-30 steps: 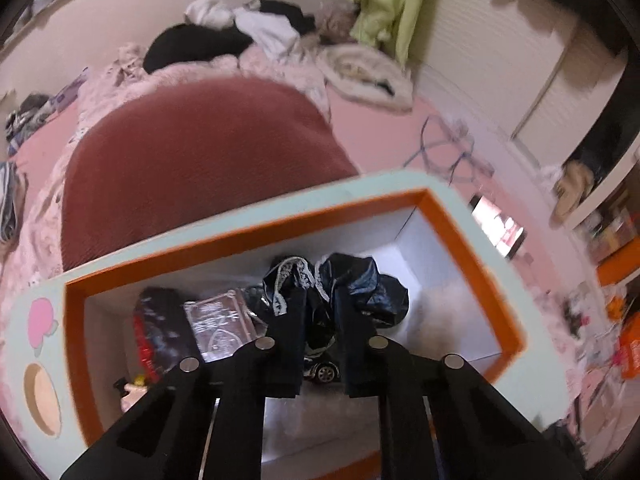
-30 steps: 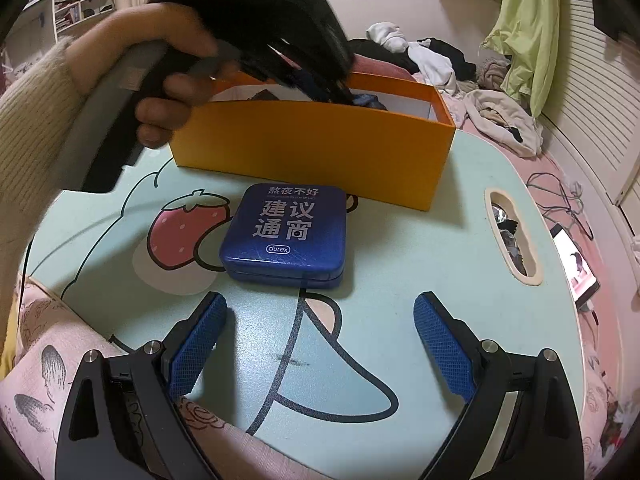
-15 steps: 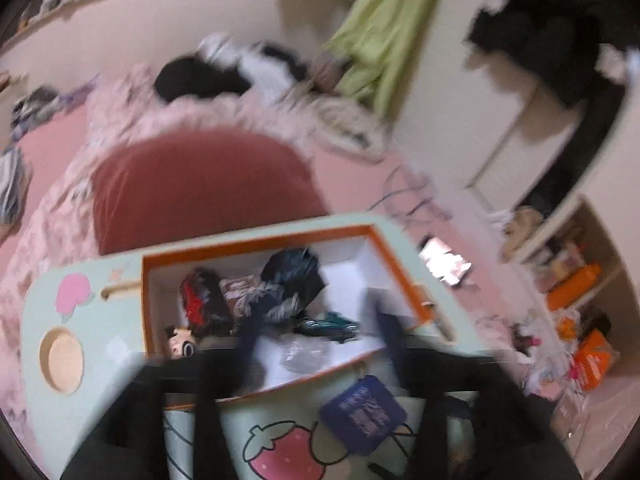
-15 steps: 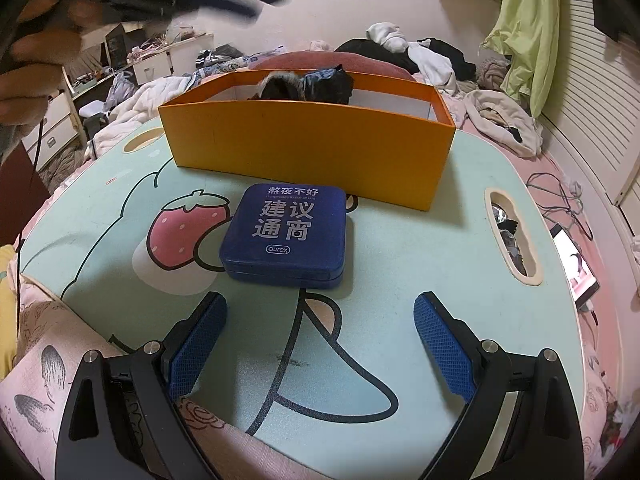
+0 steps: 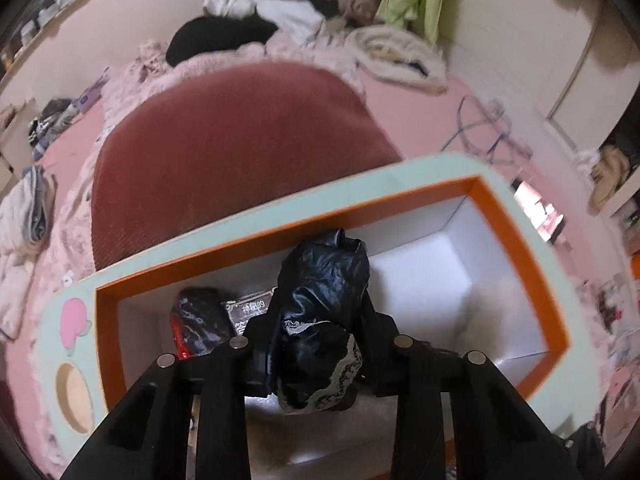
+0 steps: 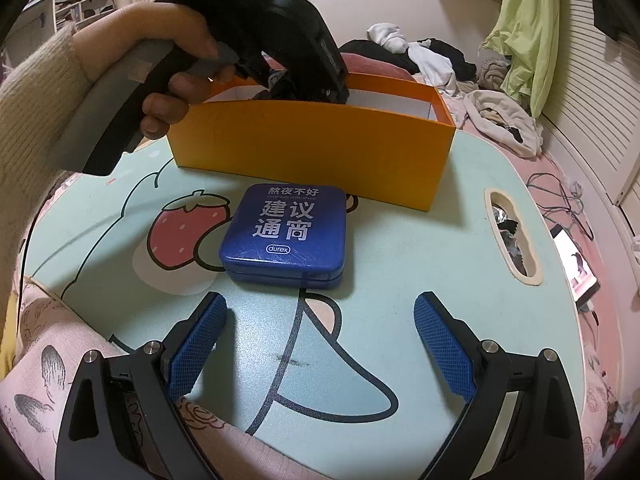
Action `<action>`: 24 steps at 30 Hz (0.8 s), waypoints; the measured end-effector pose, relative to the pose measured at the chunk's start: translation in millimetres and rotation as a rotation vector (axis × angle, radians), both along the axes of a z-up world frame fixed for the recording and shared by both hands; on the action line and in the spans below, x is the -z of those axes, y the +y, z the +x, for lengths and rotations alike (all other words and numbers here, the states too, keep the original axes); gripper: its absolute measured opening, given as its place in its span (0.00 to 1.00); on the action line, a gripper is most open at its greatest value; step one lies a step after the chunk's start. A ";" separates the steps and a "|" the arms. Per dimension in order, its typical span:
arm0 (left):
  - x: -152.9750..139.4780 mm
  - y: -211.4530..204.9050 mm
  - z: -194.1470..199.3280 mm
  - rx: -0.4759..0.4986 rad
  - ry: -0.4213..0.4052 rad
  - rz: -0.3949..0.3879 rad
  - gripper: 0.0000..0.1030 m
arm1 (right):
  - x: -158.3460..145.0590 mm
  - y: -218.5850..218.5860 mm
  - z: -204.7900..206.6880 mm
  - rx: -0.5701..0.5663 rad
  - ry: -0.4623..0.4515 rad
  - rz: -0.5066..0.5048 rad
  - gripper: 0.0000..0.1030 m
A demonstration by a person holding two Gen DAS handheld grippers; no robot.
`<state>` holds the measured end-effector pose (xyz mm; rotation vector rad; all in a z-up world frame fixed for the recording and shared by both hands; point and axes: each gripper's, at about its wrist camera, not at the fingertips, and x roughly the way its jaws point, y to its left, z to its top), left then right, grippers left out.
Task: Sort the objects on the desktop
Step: 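Lift the black lace cloth out with the left gripper and place it on the table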
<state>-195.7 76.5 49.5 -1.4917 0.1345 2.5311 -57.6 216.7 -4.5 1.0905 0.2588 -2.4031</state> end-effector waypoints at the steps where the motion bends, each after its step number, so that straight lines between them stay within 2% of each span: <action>1: -8.5 -5.4 6.7 -0.005 0.029 0.027 0.29 | 0.0 0.0 -0.1 0.000 0.000 0.000 0.92; 3: -26.7 -13.8 22.6 0.000 0.087 0.088 0.29 | 0.1 0.0 0.1 0.000 0.000 0.000 0.92; 6: -57.8 -37.2 67.8 0.011 0.183 0.223 0.31 | 0.1 0.4 -0.1 0.000 0.000 0.000 0.92; 8: -64.5 -48.0 93.7 0.010 0.219 0.270 0.31 | 0.1 0.5 -0.2 0.000 0.000 0.000 0.92; 10: -59.7 -59.4 126.9 0.002 0.245 0.282 0.31 | 0.2 0.7 -0.2 0.000 0.000 0.000 0.92; 12: -43.6 -65.7 151.1 -0.014 0.246 0.254 0.31 | 0.2 0.9 -0.1 0.000 0.000 0.000 0.92; 15: -14.0 -70.8 167.3 -0.058 0.233 0.201 0.31 | 0.4 1.2 -0.2 0.000 0.000 0.001 0.92; 17: 1.8 -75.6 173.6 -0.073 0.233 0.221 0.33 | 0.5 1.9 -0.1 0.000 0.000 0.000 0.92; 19: 14.8 -83.5 178.5 -0.110 0.239 0.289 0.52 | 0.5 1.6 -0.1 -0.001 0.000 -0.001 0.92; 20: 19.3 -86.4 180.1 -0.120 0.236 0.313 0.70 | 0.5 1.3 0.0 -0.001 0.000 -0.001 0.92; 21: 21.0 -88.0 182.6 -0.125 0.238 0.322 0.80 | 0.5 1.1 0.1 -0.001 0.001 0.000 0.92; 23: 21.8 -91.6 189.3 -0.143 0.255 0.321 0.84 | 0.5 1.1 -0.1 0.000 0.001 0.000 0.92; 24: 21.4 -92.6 192.5 -0.149 0.258 0.307 0.89 | 0.5 1.2 -0.1 0.000 0.001 0.000 0.92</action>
